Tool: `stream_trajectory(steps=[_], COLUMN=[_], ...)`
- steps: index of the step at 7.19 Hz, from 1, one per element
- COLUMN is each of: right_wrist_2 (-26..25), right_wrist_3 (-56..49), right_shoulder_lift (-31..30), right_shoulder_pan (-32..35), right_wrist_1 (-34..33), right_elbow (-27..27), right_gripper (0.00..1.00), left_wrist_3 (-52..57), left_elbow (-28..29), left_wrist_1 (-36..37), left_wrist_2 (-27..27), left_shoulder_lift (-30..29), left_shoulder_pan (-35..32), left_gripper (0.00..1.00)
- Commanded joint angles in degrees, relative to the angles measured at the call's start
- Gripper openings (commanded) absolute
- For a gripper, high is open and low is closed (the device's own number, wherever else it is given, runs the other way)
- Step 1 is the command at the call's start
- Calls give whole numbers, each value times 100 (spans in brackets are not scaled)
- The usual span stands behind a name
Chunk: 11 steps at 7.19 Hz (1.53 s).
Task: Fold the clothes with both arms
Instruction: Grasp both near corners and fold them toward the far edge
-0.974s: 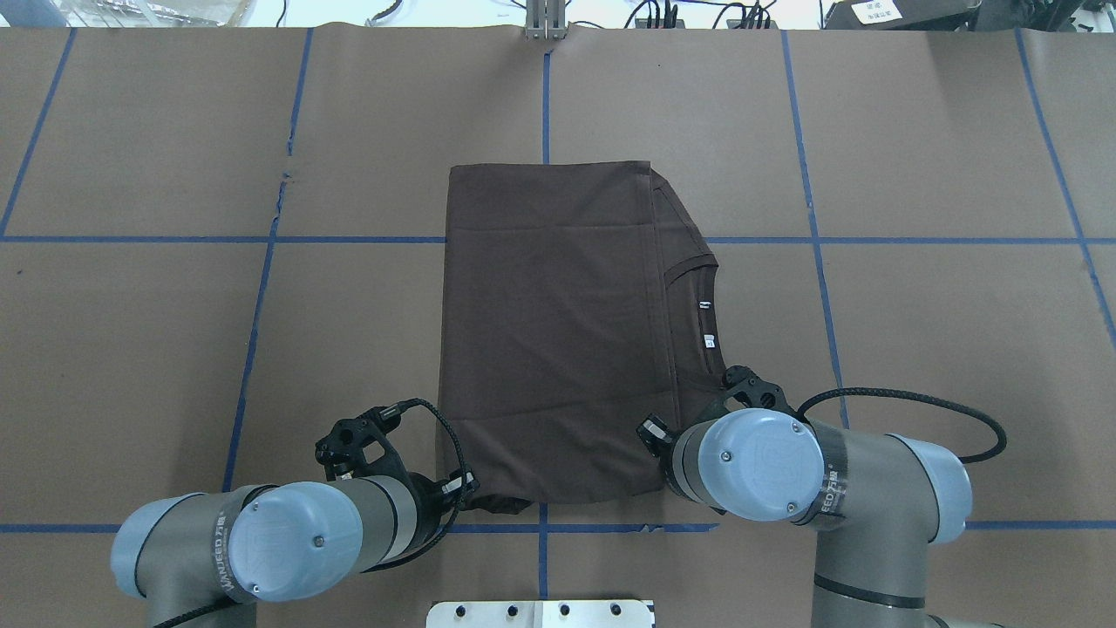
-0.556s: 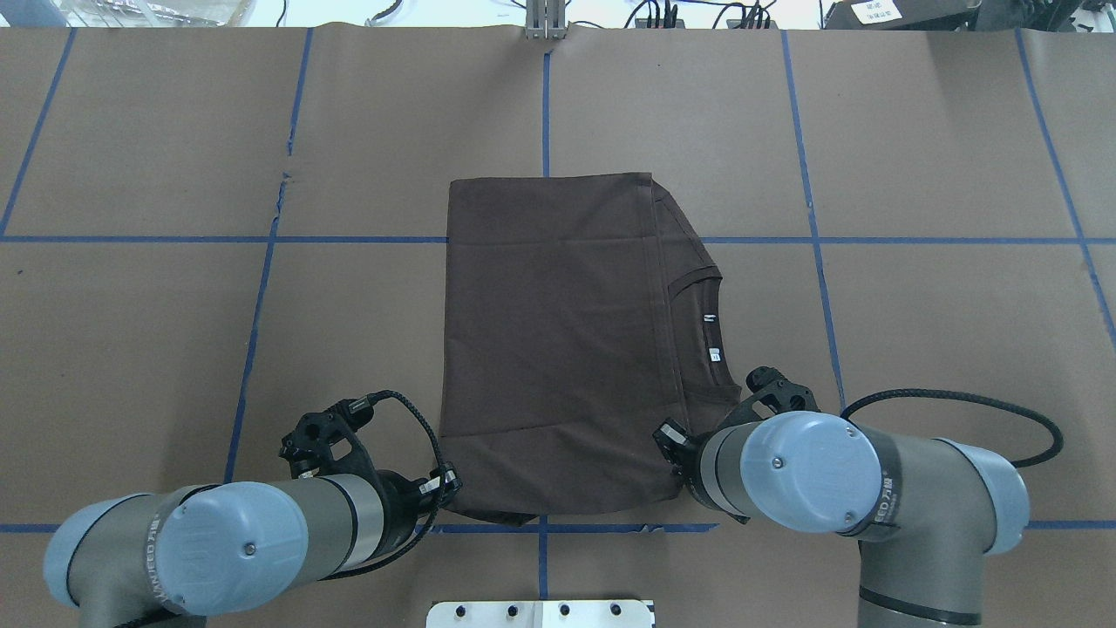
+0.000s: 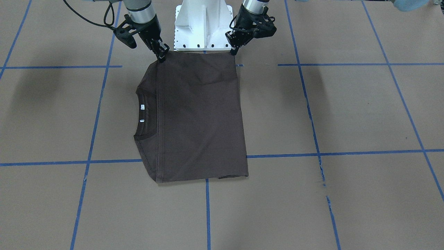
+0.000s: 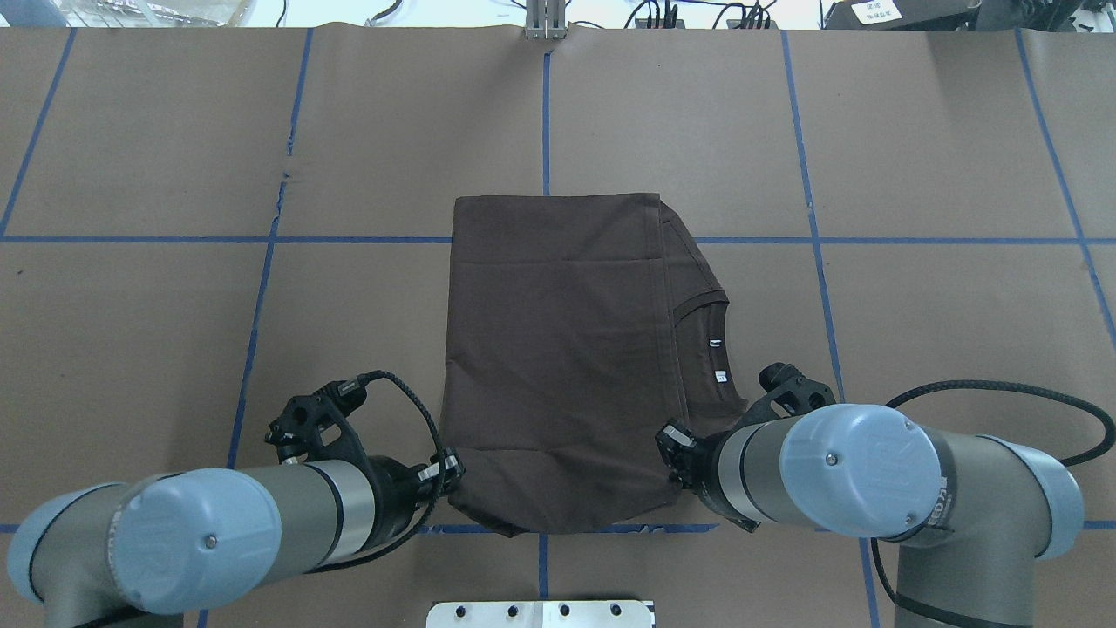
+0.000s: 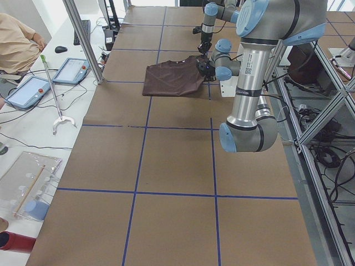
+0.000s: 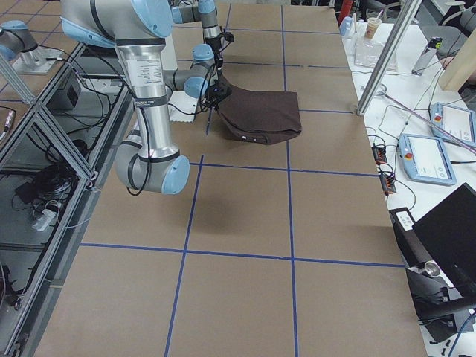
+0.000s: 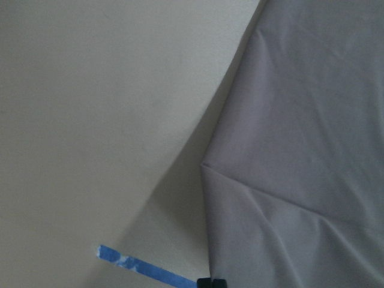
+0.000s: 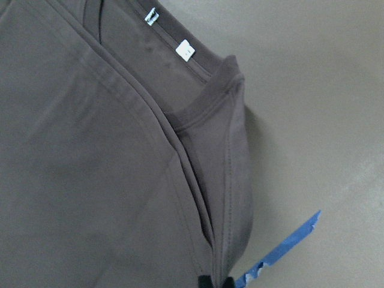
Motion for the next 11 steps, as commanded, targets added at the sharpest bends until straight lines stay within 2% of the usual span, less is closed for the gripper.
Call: stream_trajectory(steps=[1,3,4,6,7,8,9,10,11], right_wrist_2=[232,662,821,972,1033,1242,1540,1682,1684], right_wrist_3=[-43,-34,-78,-122,-200,-227,-515,-961,-1514], right_shoulder_lift=[100,703,959,1451,1584,1742,2222,2714,3198], right_shoulder_pan=[816,1477,1801,2129,2208,2435,2760,2937,3139], right_wrist_1=[59,59,68,77,312,1019,1574,2085,2673], right_elbow=[-97,-806,-1185,-1897,-2257,-3009,-4052,-5167,-6231], right_gripper=[0,0,0,0,0,7,19,44,99], left_wrist_3=[787,1203,1335,1600,1705,1862,2169,2424,2775], left_elbow=[309,1056,1172,1768,2136,2575,3197,4065,4909], left_wrist_1=[11,-50,-103,-121,-504,-1056,-1401,-1761,-2347], left_wrist_2=[-281,-397,-389,-345,-319,-223,-56,-28,-20], left_shoulder_lift=[-438,-948,-968,-1379,-1398,-1407,-1616,-2018,-2353], left_shoulder_pan=[-1031,-1535,-1737,-1949,-1994,-2081,-2221,-2501,-2817], left_gripper=[0,0,0,0,0,0,0,38,99])
